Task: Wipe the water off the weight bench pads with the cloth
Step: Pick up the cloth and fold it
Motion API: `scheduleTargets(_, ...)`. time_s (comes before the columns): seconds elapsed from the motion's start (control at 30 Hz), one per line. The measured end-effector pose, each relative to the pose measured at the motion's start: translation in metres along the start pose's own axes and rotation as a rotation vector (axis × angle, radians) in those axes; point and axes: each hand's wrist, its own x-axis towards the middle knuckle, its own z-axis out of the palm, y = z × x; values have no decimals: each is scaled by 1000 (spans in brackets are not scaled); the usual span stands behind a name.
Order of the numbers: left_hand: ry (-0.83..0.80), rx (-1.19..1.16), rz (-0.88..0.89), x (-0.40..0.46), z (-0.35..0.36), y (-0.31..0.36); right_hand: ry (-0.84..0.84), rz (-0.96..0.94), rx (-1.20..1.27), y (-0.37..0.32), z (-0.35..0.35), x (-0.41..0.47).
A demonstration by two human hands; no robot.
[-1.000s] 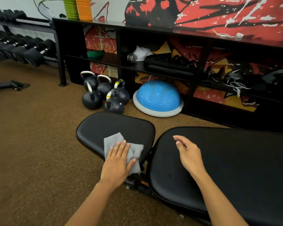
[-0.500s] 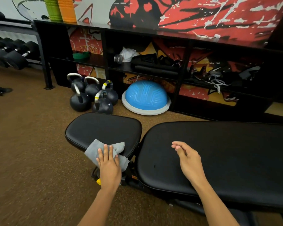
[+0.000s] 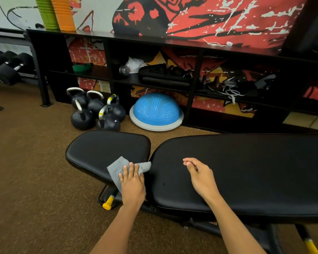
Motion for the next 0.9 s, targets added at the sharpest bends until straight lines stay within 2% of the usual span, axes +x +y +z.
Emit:
scheduleTargets(0.2, -115, -23, 29, 13, -1, 20, -23, -10, -7, -7, -1, 5)
scheduleTargets(0.43, -214, -205, 53, 15, -6, 40, -45, -29, -33, -9, 3, 12)
scheduleTargets(0.57, -192, -534, -36, 7, -14, 57, -76, -23, -51, -9, 7, 13)
scheduleTargets(0.7, -170, -655, -42, -7, -26, 77, -115, 42, -29, -12, 10, 8)
scheduleTargets(0.9, -146, -862, -35, -32, -53, 107, -108, 227, 181, -29, 12, -9)
